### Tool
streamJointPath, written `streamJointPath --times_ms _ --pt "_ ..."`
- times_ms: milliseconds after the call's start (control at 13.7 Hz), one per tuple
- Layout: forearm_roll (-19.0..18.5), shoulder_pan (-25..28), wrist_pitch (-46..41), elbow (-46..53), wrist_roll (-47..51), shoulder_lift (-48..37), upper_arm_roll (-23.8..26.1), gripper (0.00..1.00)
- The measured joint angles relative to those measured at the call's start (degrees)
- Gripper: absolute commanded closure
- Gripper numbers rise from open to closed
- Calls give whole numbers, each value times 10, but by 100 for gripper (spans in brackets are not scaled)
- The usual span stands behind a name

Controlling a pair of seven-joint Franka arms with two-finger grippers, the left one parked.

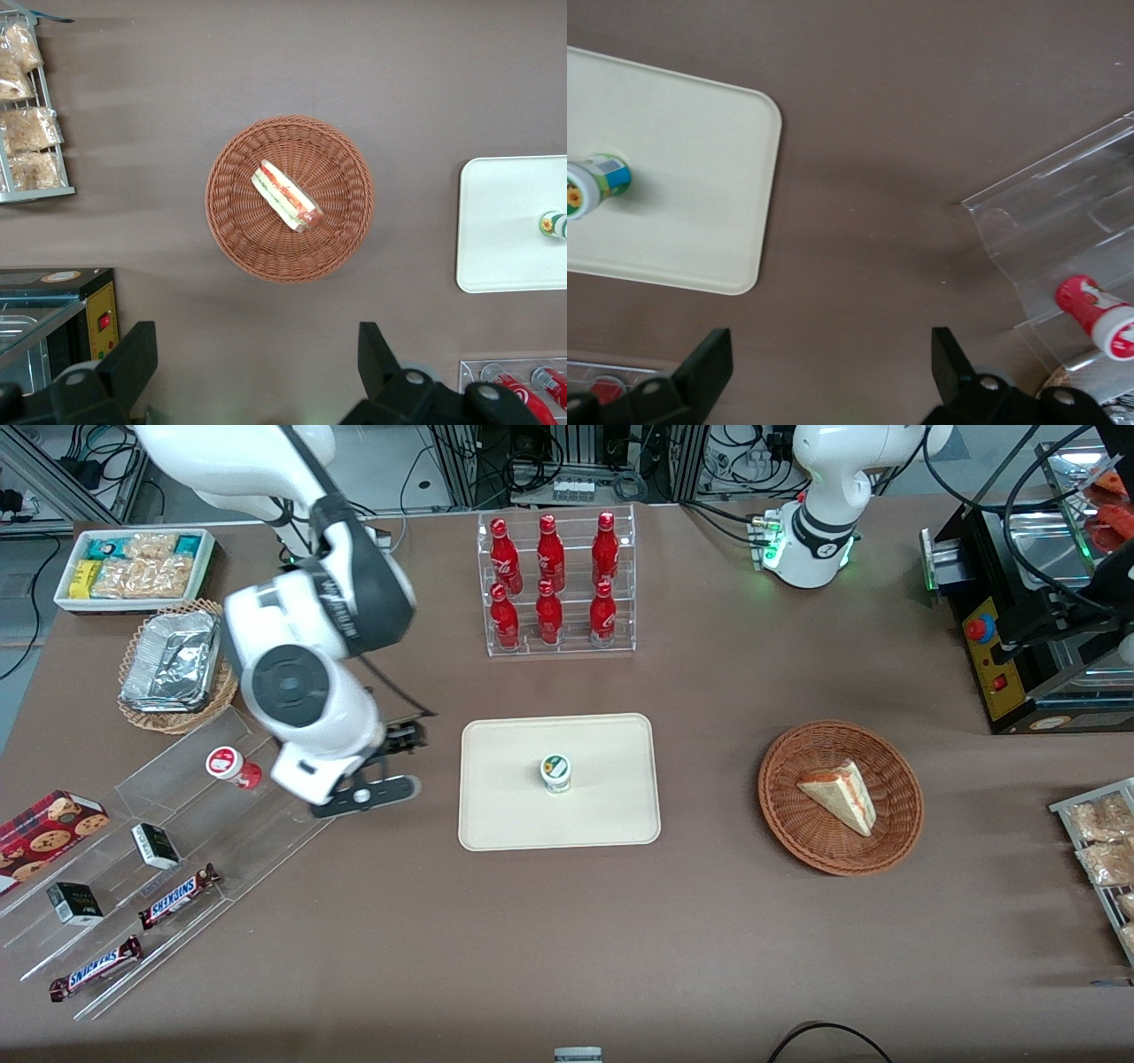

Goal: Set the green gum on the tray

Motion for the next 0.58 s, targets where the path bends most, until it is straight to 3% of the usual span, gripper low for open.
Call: streamJointPath --times_ms 584 --pt "2 -150 -11 -38 -85 -69 11 0"
